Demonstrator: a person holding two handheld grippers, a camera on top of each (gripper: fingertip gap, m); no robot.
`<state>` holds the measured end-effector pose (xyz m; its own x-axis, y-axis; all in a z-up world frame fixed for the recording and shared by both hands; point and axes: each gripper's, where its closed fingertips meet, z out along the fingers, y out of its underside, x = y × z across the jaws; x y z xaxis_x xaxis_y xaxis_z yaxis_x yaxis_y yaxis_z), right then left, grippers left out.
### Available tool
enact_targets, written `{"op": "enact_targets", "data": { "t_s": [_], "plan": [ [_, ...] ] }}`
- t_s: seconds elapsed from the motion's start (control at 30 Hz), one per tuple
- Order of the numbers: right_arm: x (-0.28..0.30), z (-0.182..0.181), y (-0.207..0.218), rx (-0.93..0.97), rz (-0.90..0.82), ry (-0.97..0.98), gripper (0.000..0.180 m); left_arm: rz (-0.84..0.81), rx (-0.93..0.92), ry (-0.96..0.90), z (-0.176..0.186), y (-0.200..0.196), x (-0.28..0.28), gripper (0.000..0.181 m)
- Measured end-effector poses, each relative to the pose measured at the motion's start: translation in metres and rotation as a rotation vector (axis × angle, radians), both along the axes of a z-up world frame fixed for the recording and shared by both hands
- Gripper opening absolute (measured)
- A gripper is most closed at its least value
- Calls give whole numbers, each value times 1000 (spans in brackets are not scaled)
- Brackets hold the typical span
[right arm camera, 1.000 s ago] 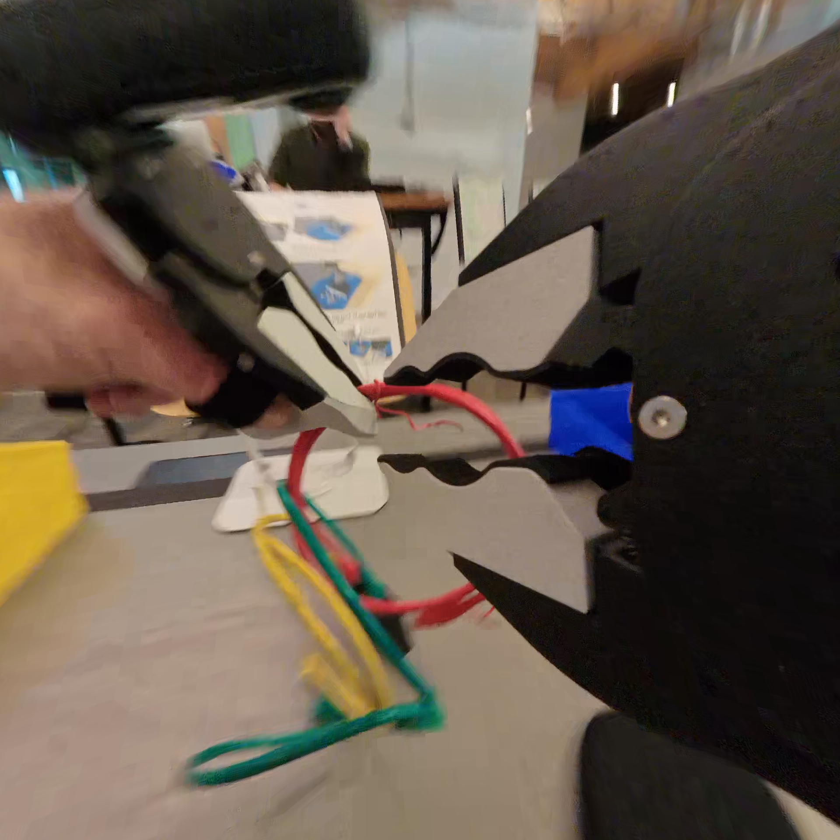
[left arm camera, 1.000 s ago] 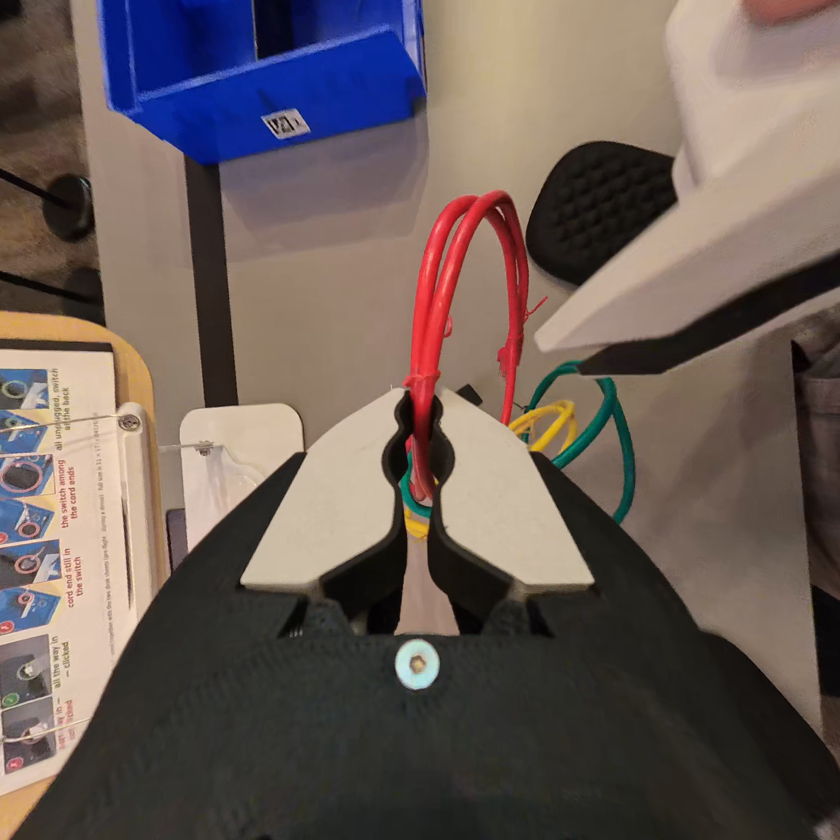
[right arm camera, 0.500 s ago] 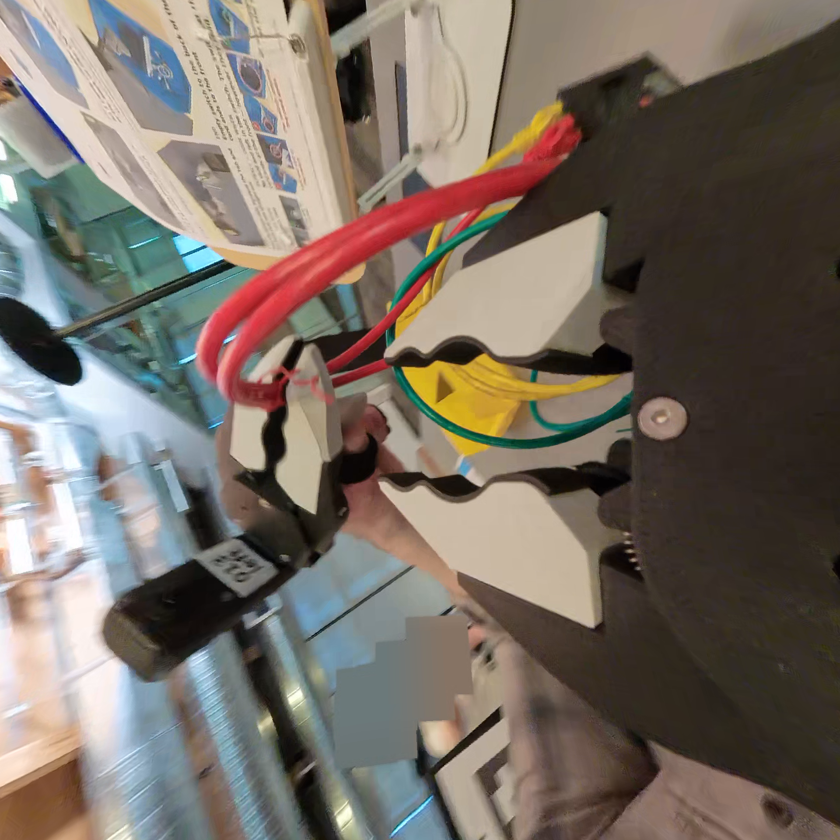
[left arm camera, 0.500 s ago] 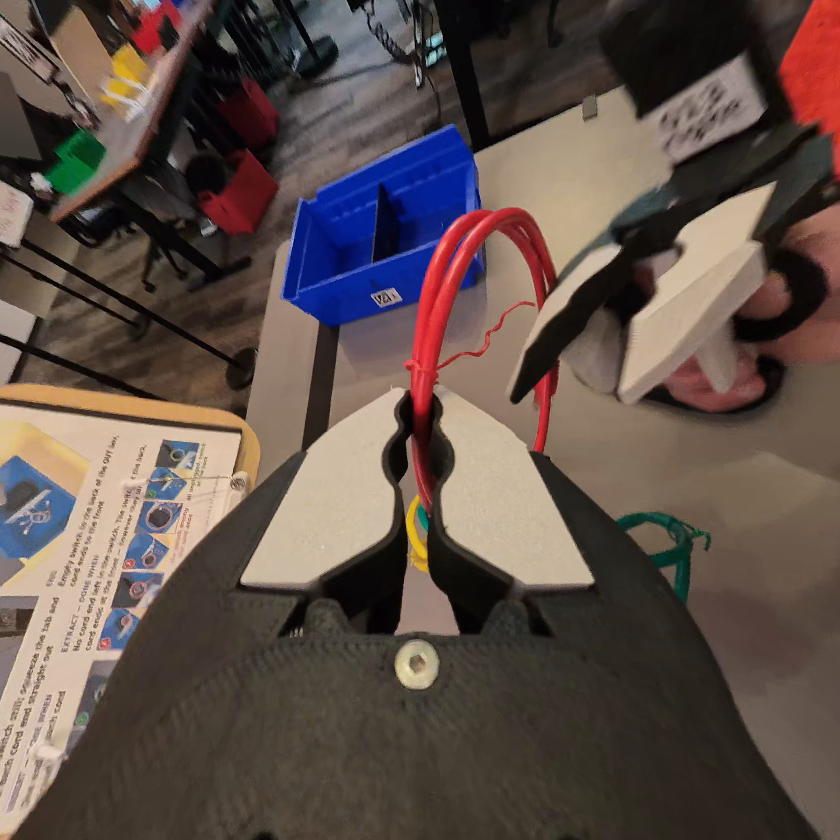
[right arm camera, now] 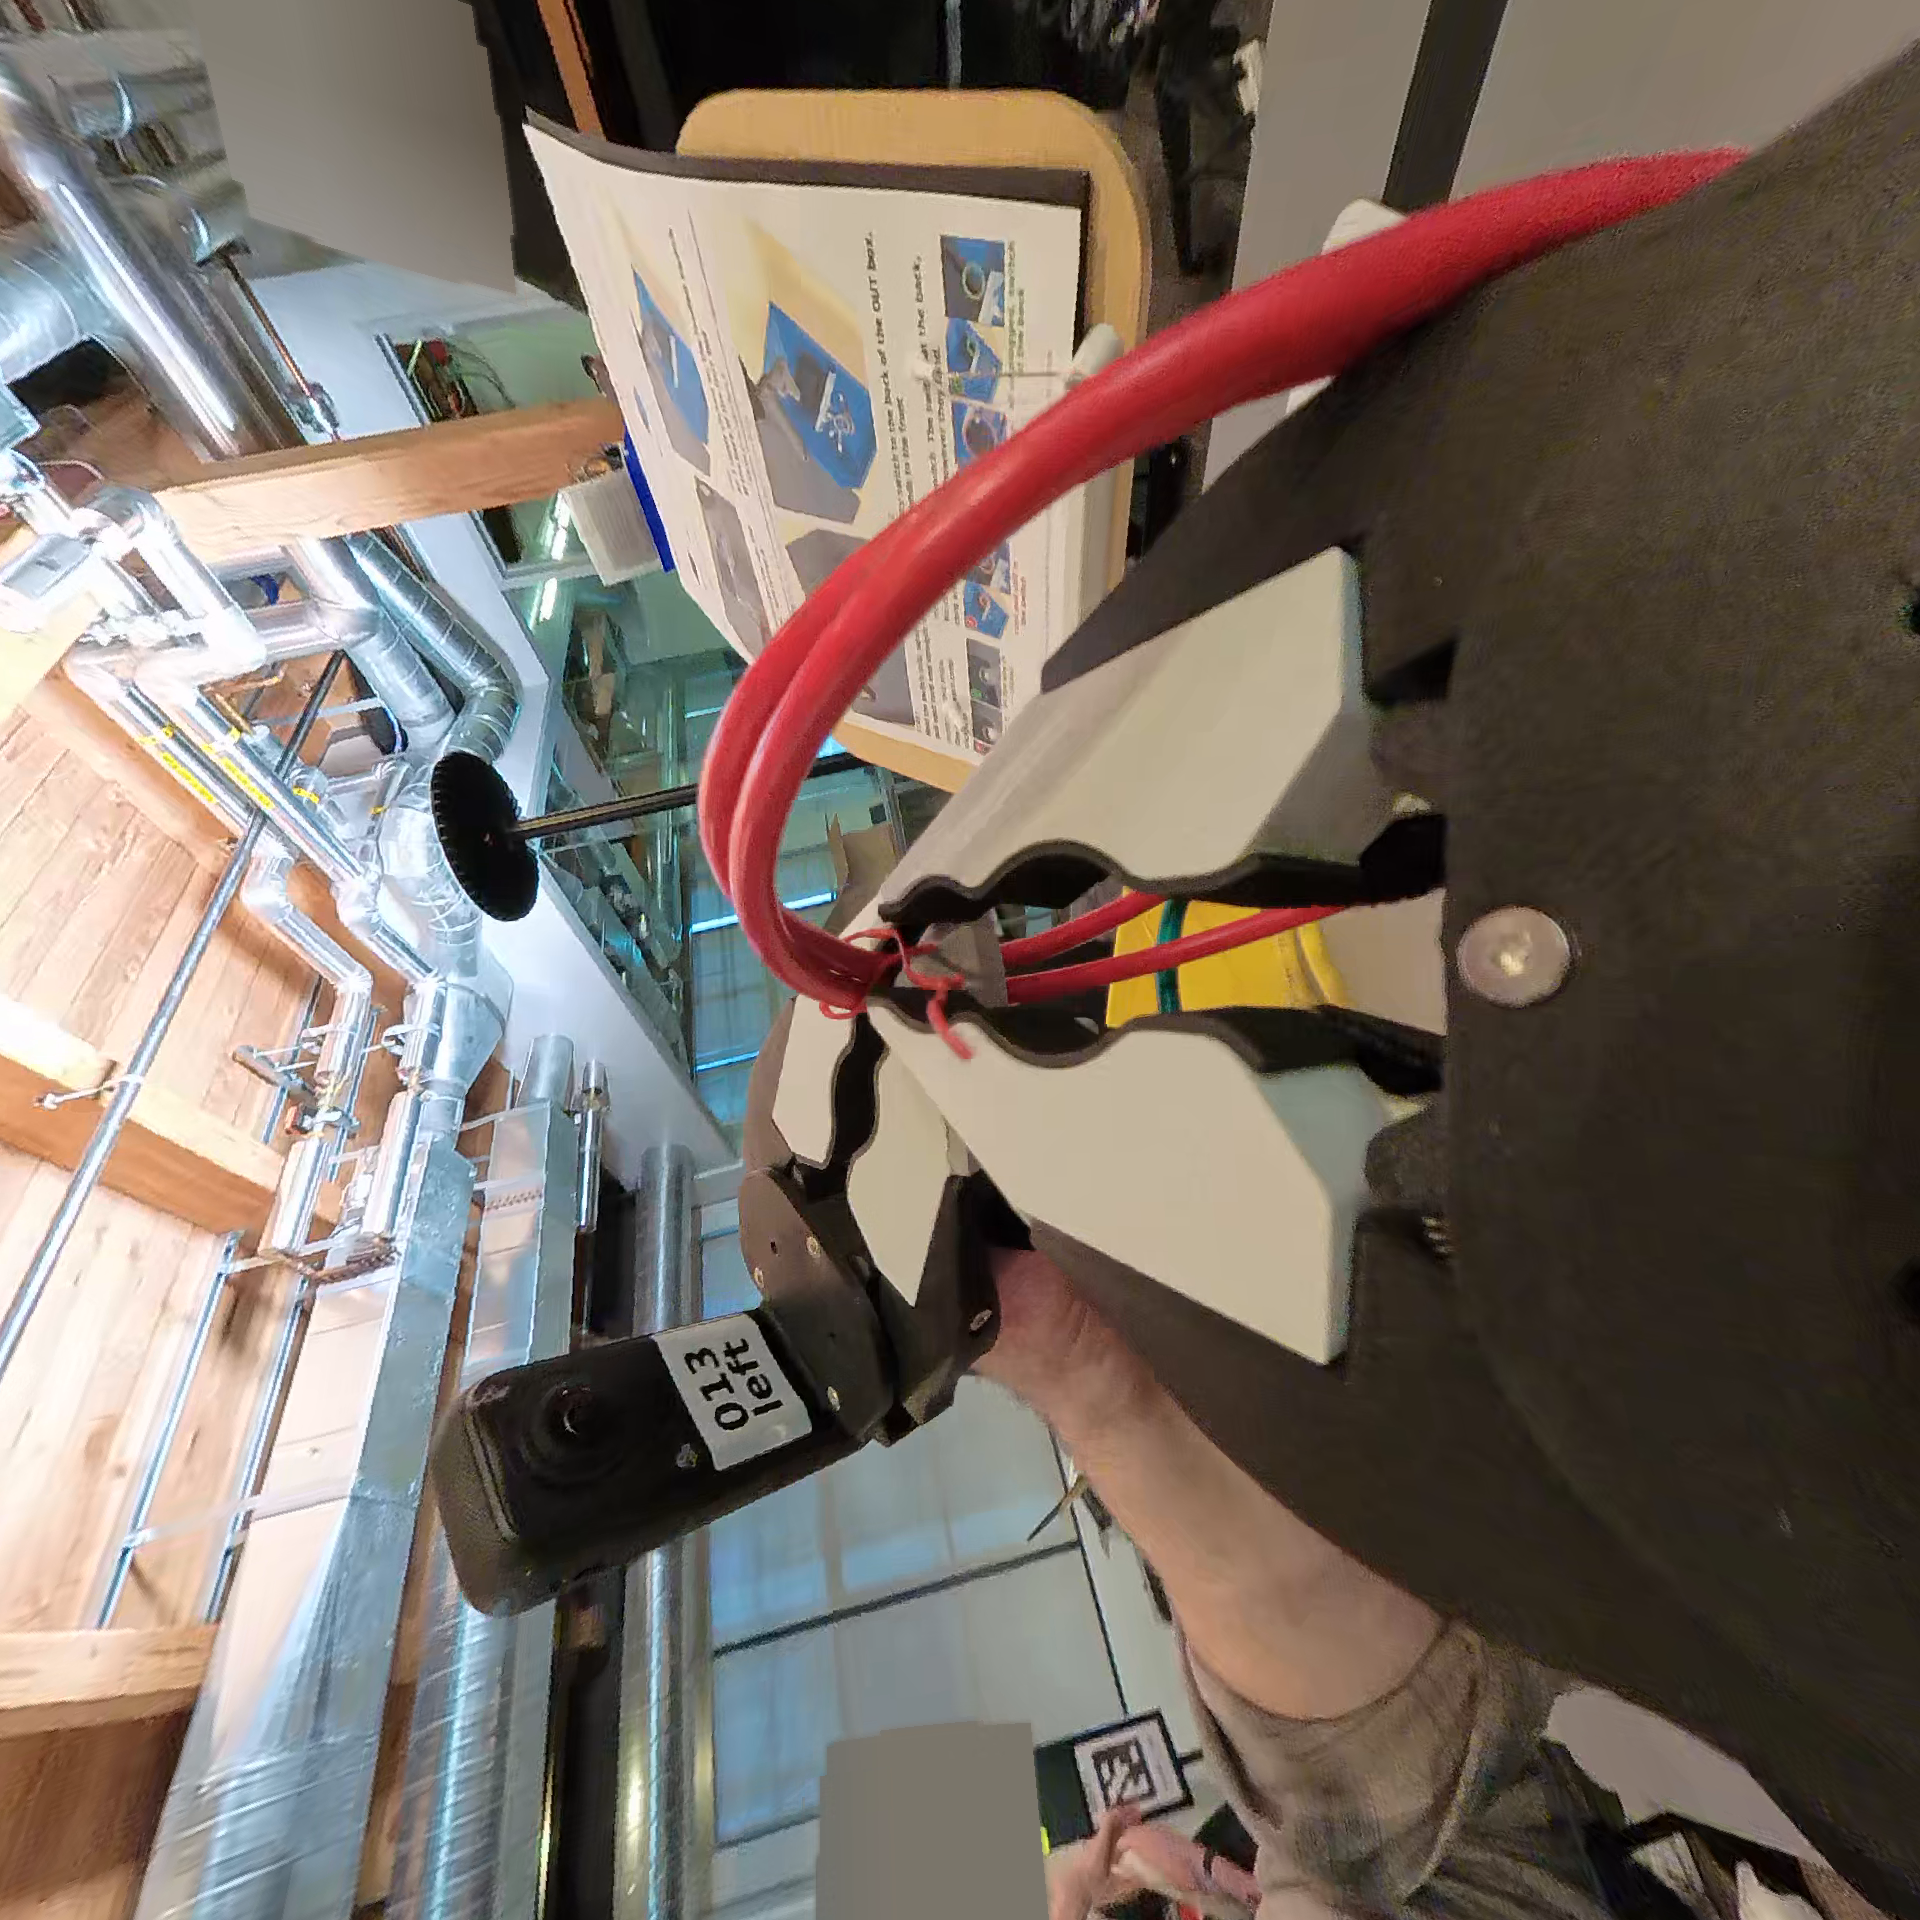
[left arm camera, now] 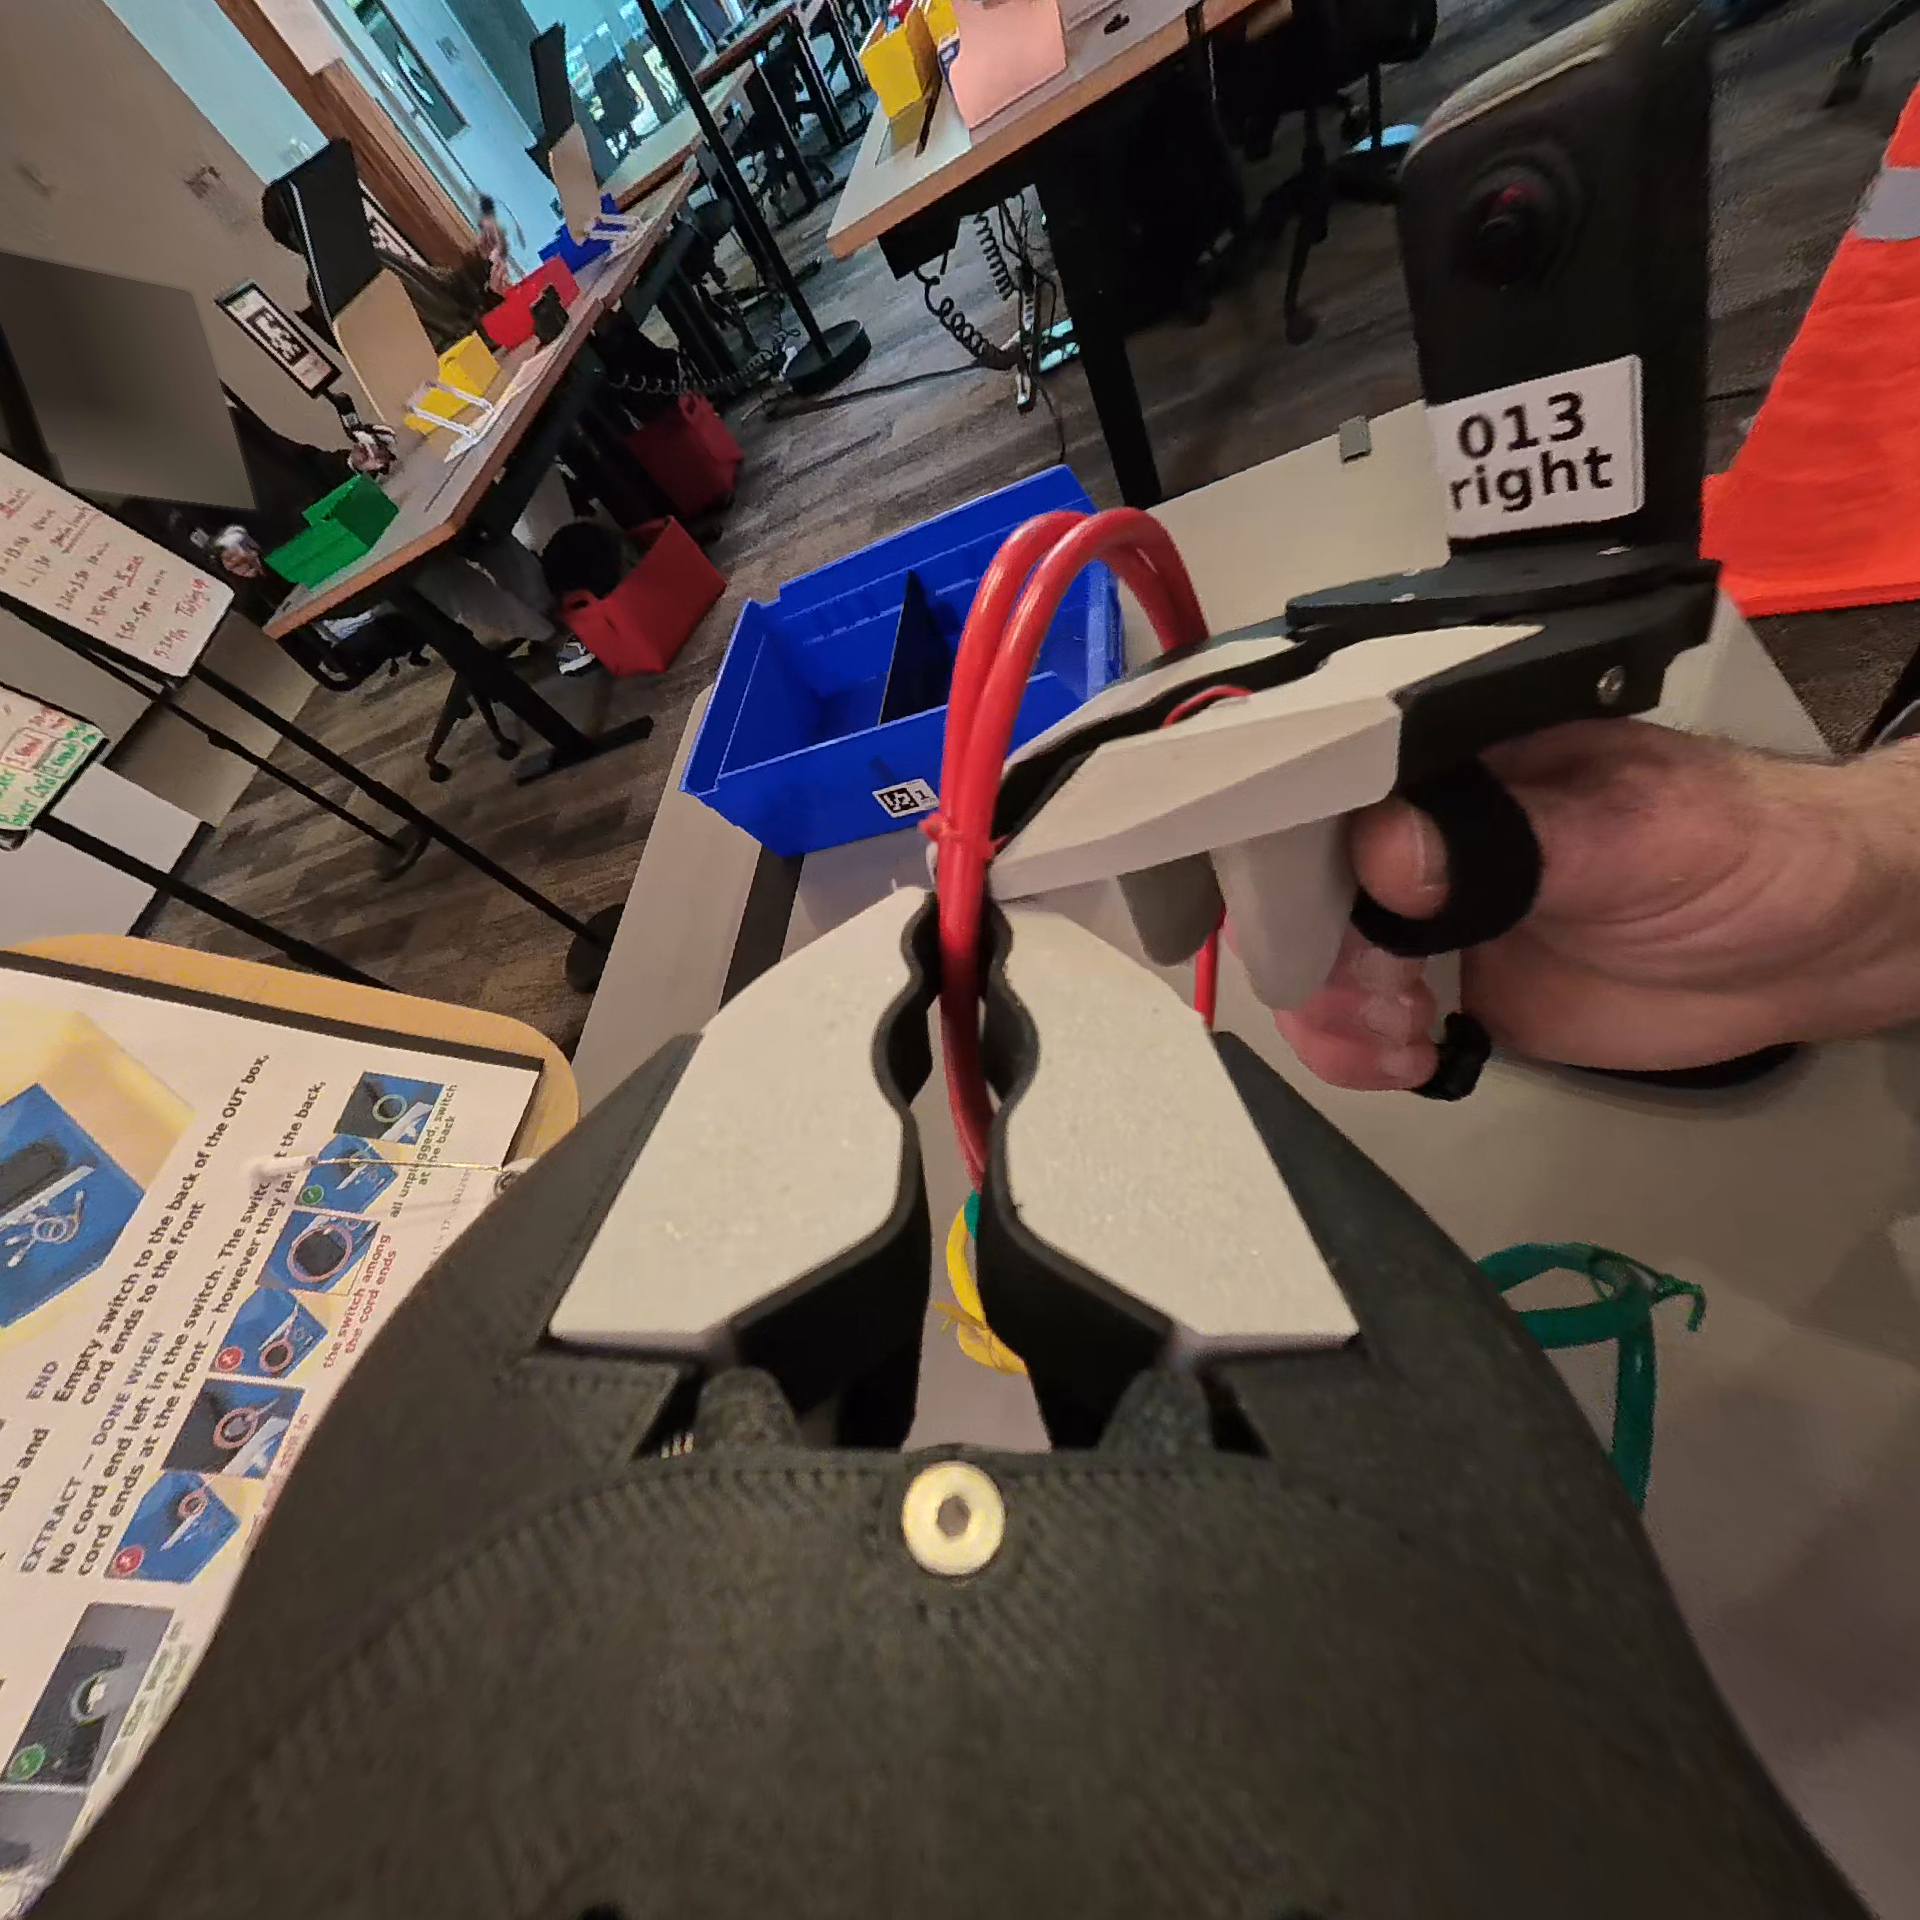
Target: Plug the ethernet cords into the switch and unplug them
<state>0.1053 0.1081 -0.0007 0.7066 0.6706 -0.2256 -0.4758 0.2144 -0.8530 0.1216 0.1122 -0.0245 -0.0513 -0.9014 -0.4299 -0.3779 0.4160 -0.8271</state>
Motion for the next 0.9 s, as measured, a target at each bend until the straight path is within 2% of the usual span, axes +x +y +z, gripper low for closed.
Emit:
{"op": "enact_targets", "data": {
  "t_s": [0.07, 0.27, 0.4, 0.53, 0.67, 0.83, 0.9],
  "plan": [
    [1, 0, -1, 8, 18, 8, 3, -6, -10, -11, 0, 0, 1, 4],
    [3, -2, -2, -15, 130, 75, 0, -3, -62, -29, -2, -2, 4, 4],
    [3, -4, -4, -25, 133, -29, 0, -16, -147, -40, -3, -4, 3, 4],
    [8, -12, -1, -38, -42, -297, 0, -9, -196, -16, -8, -2, 2, 5],
    [15, -19, 2, -18, -254, -602, 0, -18, -332, 36, -18, -3, 4, 4],
    [22, -31, 8, 58, -568, -1083, 0, -13, -439, 109, -28, -2, 7, 5],
    [24, -32, 10, 95, -634, -1231, 0, -22, -498, 148, -30, -2, 6, 5]
  ]
}}
